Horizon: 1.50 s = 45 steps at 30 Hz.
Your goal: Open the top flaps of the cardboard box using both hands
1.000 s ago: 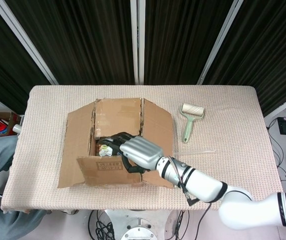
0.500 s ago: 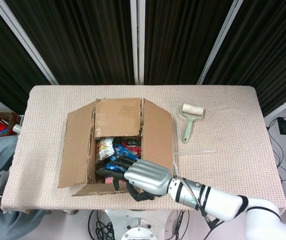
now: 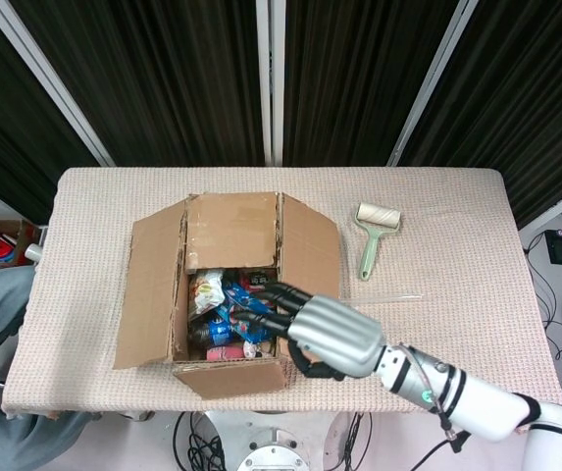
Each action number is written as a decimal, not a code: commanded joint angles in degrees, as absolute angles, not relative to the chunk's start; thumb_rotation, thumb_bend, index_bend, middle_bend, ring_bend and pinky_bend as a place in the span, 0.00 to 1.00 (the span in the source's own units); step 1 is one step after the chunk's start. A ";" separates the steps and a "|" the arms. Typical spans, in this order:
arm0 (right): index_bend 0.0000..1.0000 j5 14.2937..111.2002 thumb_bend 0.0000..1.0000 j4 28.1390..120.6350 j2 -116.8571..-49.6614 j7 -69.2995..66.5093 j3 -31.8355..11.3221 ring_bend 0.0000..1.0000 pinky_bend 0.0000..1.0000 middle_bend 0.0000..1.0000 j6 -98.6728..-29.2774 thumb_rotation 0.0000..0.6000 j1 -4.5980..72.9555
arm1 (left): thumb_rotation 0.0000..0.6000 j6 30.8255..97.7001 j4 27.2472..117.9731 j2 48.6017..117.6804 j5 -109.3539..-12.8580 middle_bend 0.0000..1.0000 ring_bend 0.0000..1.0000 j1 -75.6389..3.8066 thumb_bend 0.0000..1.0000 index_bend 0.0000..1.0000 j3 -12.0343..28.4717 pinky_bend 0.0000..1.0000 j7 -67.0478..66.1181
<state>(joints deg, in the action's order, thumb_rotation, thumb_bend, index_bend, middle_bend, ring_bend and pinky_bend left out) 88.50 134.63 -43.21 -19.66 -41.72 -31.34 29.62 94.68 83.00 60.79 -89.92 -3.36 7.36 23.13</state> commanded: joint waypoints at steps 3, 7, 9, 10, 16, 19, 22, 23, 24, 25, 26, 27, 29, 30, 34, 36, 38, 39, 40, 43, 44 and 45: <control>0.00 88.92 0.51 127.23 -46.20 14.22 -35.61 0.00 0.00 0.00 -63.00 1.00 12.76 | 1.00 92.49 93.16 59.40 -95.30 0.06 0.09 -10.30 0.00 0.03 10.41 0.21 17.43; 0.00 86.28 0.38 125.30 -48.01 16.72 -31.98 0.00 0.00 0.00 -70.93 1.00 8.65 | 1.00 87.91 100.32 60.25 -97.30 0.08 0.09 -16.28 0.00 0.03 12.95 0.21 11.70; 0.00 86.09 0.37 124.05 -46.87 13.40 -30.64 0.00 0.00 0.00 -73.68 1.00 6.51 | 1.00 84.92 103.42 61.29 -97.46 0.08 0.09 -19.72 0.00 0.03 14.57 0.21 8.38; 0.00 86.23 0.37 123.33 -46.42 11.48 -30.11 0.00 0.00 0.00 -74.83 1.00 5.68 | 1.00 83.54 104.47 61.96 -97.27 0.08 0.09 -21.23 0.00 0.03 15.27 0.21 6.91; 0.00 88.63 0.37 117.23 -44.00 -2.73 -25.91 0.00 0.00 0.00 -81.08 1.00 1.00 | 1.00 73.68 105.81 68.79 -93.67 0.07 0.09 -30.40 0.00 0.03 17.55 0.21 -1.12; 0.00 89.33 0.37 114.37 -42.91 -7.11 -24.33 0.00 0.00 0.00 -83.67 1.00 -0.51 | 1.00 70.16 103.82 72.85 -92.13 0.07 0.09 -34.04 0.00 0.03 17.71 0.21 -3.59; 0.00 89.07 0.38 112.63 -41.77 -11.37 -23.42 0.00 0.00 0.00 -85.63 1.00 -1.37 | 1.00 67.51 99.61 77.63 -90.65 0.06 0.09 -37.70 0.00 0.03 18.20 0.21 -6.53; 0.00 89.02 0.38 112.22 -41.38 -12.63 -23.16 0.00 0.00 0.00 -86.07 1.00 -1.55 | 1.00 67.48 97.63 79.23 -90.54 0.06 0.08 -38.63 0.00 0.03 18.48 0.20 -7.84; 0.00 88.98 0.38 111.68 -40.91 -14.11 -22.84 0.00 0.00 0.00 -86.67 1.00 -1.77 | 1.00 67.71 94.20 81.67 -90.66 0.06 0.08 -39.92 0.00 0.03 18.80 0.19 -9.67; 0.00 88.95 0.39 111.21 -40.63 -15.02 -22.61 0.00 0.00 0.00 -87.13 1.00 -1.90 | 1.00 67.67 91.76 83.28 -90.60 0.06 0.07 -40.73 0.00 0.03 18.79 0.18 -10.57; 0.00 88.92 0.39 110.72 -40.43 -15.77 -22.37 0.00 0.00 0.00 -87.57 1.00 -2.00 | 1.00 67.44 89.94 84.50 -90.28 0.05 0.06 -41.32 0.00 0.04 18.66 0.18 -10.87; 0.00 88.80 0.39 110.08 -40.25 -16.62 -22.04 0.00 0.00 0.00 -88.07 1.00 -2.11 | 1.00 66.62 88.26 85.66 -89.28 0.04 0.06 -41.86 0.00 0.04 18.34 0.18 -10.66; 0.00 88.41 0.39 109.12 -40.09 -17.81 -21.59 0.00 0.00 0.00 -88.57 1.00 -2.12 | 1.00 65.24 86.18 87.07 -87.49 0.04 0.06 -42.56 0.00 0.04 18.01 0.18 -10.25; 0.00 88.09 0.39 108.48 -40.04 -18.71 -21.31 0.00 0.00 0.00 -88.72 1.00 -2.03 | 1.00 64.53 84.62 87.76 -86.87 0.04 0.05 -42.99 0.00 0.04 17.63 0.18 -10.56; 0.00 87.02 0.39 106.43 -40.36 -21.47 -20.67 0.00 0.00 0.00 -88.67 1.00 -1.16 | 1.00 63.60 81.54 89.52 -85.84 0.04 0.05 -43.94 0.01 0.04 16.62 0.18 -10.70; 0.00 86.65 0.39 105.60 -40.75 -22.44 -20.26 0.00 0.00 0.00 -88.24 1.00 -0.47 | 1.00 63.96 80.07 90.30 -86.27 0.04 0.05 -44.42 0.01 0.04 16.14 0.18 -10.77; 0.00 86.52 0.39 105.01 -41.11 -22.89 -19.84 0.00 0.00 0.00 -87.87 1.00 0.11 | 1.00 64.23 78.81 90.89 -86.81 0.04 0.05 -44.84 0.01 0.04 15.64 0.18 -11.00; 0.00 86.46 0.39 104.68 -41.37 -23.04 -19.59 0.00 0.00 0.00 -87.73 1.00 0.47 | 1.00 64.41 78.02 91.31 -87.15 0.03 0.05 -45.08 0.01 0.03 15.26 0.17 -10.97; 0.00 86.38 0.39 104.45 -41.57 -23.07 -19.43 0.00 0.00 0.00 -87.66 1.00 0.72 | 1.00 64.57 77.45 91.68 -87.30 0.03 0.05 -45.21 0.01 0.03 15.02 0.17 -10.88; 0.00 85.99 0.40 104.00 -41.97 -23.01 -18.90 0.00 0.00 0.00 -87.31 1.00 1.44 | 1.00 65.00 74.95 92.98 -87.87 0.03 0.05 -45.77 0.01 0.03 14.27 0.17 -11.01; 0.00 85.90 0.40 103.91 -42.03 -23.00 -18.76 0.00 0.00 0.00 -87.26 1.00 1.62 | 1.00 65.07 74.10 93.35 -88.06 0.03 0.05 -45.93 0.01 0.03 13.98 0.17 -11.11; 0.00 85.79 0.40 103.81 -42.08 -22.94 -18.56 0.00 0.00 0.00 -87.21 1.00 1.83 | 1.00 65.08 72.87 93.83 -88.33 0.03 0.05 -46.21 0.01 0.03 13.63 0.17 -11.35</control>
